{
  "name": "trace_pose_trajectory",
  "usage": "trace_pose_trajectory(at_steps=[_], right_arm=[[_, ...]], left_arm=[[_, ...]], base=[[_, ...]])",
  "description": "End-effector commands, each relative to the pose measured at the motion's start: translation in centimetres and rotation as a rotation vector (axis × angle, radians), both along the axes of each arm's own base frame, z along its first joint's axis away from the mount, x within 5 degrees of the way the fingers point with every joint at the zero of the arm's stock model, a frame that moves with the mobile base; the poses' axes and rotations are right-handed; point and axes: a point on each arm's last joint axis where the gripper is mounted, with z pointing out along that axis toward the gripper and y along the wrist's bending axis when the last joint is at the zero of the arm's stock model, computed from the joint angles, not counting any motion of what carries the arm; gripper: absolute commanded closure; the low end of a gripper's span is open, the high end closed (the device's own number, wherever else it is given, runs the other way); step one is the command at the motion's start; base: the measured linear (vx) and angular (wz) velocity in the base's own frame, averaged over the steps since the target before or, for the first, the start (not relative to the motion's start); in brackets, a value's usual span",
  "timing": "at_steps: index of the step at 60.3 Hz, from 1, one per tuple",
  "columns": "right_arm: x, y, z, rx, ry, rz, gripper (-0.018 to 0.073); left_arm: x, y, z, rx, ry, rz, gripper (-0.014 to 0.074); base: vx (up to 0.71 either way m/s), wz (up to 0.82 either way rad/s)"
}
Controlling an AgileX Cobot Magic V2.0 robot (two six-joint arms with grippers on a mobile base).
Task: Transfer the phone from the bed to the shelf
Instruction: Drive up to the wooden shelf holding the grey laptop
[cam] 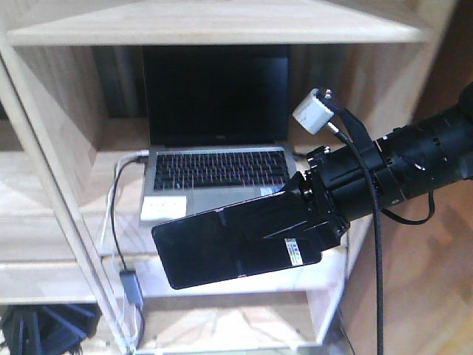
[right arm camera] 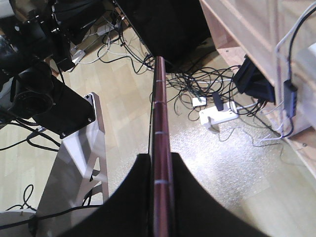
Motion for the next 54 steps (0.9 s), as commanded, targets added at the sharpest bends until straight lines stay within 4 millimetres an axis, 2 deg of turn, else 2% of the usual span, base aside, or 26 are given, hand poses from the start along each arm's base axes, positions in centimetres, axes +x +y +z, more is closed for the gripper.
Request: trace_pose_trajectory(at_steps=[1, 27, 54], right_arm=[[-1.2, 0.12, 2.26, 0.097, -0.006, 0.055, 0.056], [-1.2, 0.12, 2.26, 0.097, -0.006, 0.055, 0.056], [-1.2, 0.12, 2.26, 0.097, -0.006, 0.055, 0.056]], left_arm=[[-0.13, -0.05, 1.57, -0.004, -0.108, -0.004, 0.0596], [-0.13, -0.05, 1.57, -0.004, -0.108, -0.004, 0.0596], [-0.13, -0.05, 1.57, -0.004, -0.108, -0.004, 0.0596]], base=[[0.25, 0.09], [0.19, 0.06], [0.07, 0.02]])
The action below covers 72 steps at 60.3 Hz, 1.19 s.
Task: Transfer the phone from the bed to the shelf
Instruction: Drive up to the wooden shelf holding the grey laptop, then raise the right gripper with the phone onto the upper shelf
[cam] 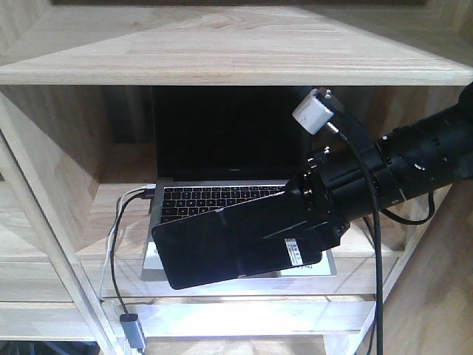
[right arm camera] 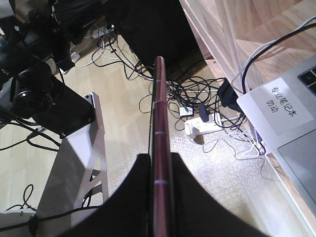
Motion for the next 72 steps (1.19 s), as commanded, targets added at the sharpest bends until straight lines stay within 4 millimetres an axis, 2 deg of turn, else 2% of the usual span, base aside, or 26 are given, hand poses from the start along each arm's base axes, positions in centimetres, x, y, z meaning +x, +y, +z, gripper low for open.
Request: trace_pose_trajectory(at_steps=[1, 72], right_arm=[[-1.2, 0.12, 2.26, 0.097, -0.006, 0.055, 0.056], [-1.18, 0.12, 2.27, 0.098, -0.01, 0.055, 0.056]], left_arm=[[-0.13, -0.05, 1.57, -0.004, -0.108, -0.004, 0.0596], [-0.13, -0.05, 1.57, -0.004, -0.108, -0.004, 0.0596]], base=[[0.02, 0.0], [0.0, 0.0]])
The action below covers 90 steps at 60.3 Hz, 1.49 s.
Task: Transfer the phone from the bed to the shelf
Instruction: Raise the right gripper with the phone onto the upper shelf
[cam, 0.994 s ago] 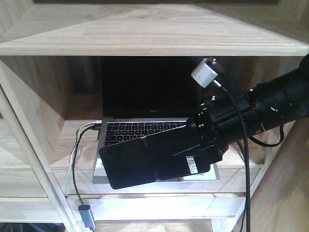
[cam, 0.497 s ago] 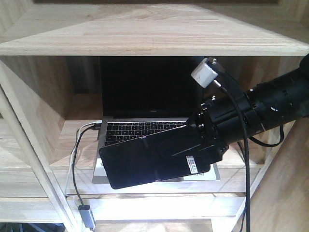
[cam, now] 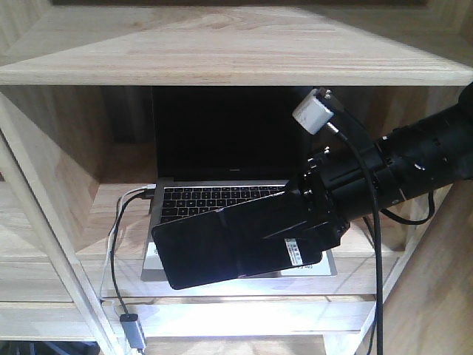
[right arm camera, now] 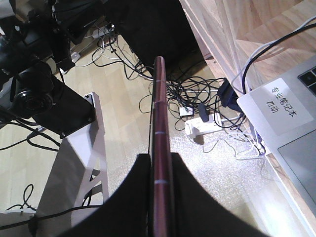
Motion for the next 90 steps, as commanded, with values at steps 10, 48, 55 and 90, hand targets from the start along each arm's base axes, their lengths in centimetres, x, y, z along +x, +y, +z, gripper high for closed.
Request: trace_pose_trajectory(at_steps=[10, 48, 55, 90], right_arm=[[-1.2, 0.1, 2.4, 0.095, -0.001, 0.046, 0.056], [-1.0, 0.0, 12.4, 0.2, -0.25, -0.042, 0.056], [-0.6, 0.0, 14.5, 0.237, -0.318, -0.101, 0.056], [7.9, 2.0, 19.3, 0.361, -0.5, -0.216, 0.056]], left_arm=[[-0.1, 0.0, 1.6, -0.004, -0.108, -0.004, 0.0596], [-0.1, 0.0, 1.6, -0.004, -0.108, -0.004, 0.0596], [-0.1, 0.0, 1.6, -0.004, -0.108, -0.004, 0.0596], [-0.1, 0.0, 1.6, -0.004, -0.108, -0.004, 0.0596]], base=[[0.0, 0.0], [0.0, 0.0], [0.0, 0.0], [0.0, 0.0]])
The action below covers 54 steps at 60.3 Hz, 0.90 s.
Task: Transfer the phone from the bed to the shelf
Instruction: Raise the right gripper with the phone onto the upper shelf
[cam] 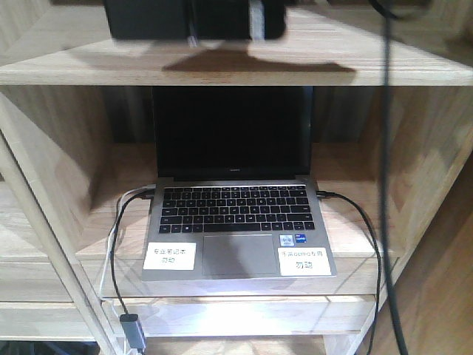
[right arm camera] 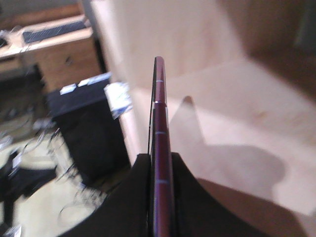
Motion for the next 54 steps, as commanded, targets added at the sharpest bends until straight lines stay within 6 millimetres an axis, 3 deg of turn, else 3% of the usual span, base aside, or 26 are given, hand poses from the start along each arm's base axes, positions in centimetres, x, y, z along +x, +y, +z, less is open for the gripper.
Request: trace_pose_trajectory(at_steps=[1, 17, 31, 54], right_arm=[[0.4, 0.0, 3.0, 0.146, -0.078, -0.052, 0.056], [4.8, 1.3, 1.7, 0.255, -0.048, -0.06, 0.056], [7.9, 2.0, -1.2, 0.254, 0.005, -0.098, 0.056], [9.7, 2.3, -3.1, 0.236, 0.007, -0.134, 0.056]], left_arm=[[-0.1, 0.0, 1.6, -0.004, -0.108, -0.004, 0.0596], [-0.1, 0.0, 1.6, -0.004, -0.108, -0.004, 0.0596], [-0.1, 0.0, 1.6, -0.004, -0.108, -0.004, 0.0596], [-0.1, 0.0, 1.6, -0.004, -0.108, -0.004, 0.0596]], base=[[0.0, 0.0], [0.0, 0.0], [0.0, 0.0], [0.0, 0.0]])
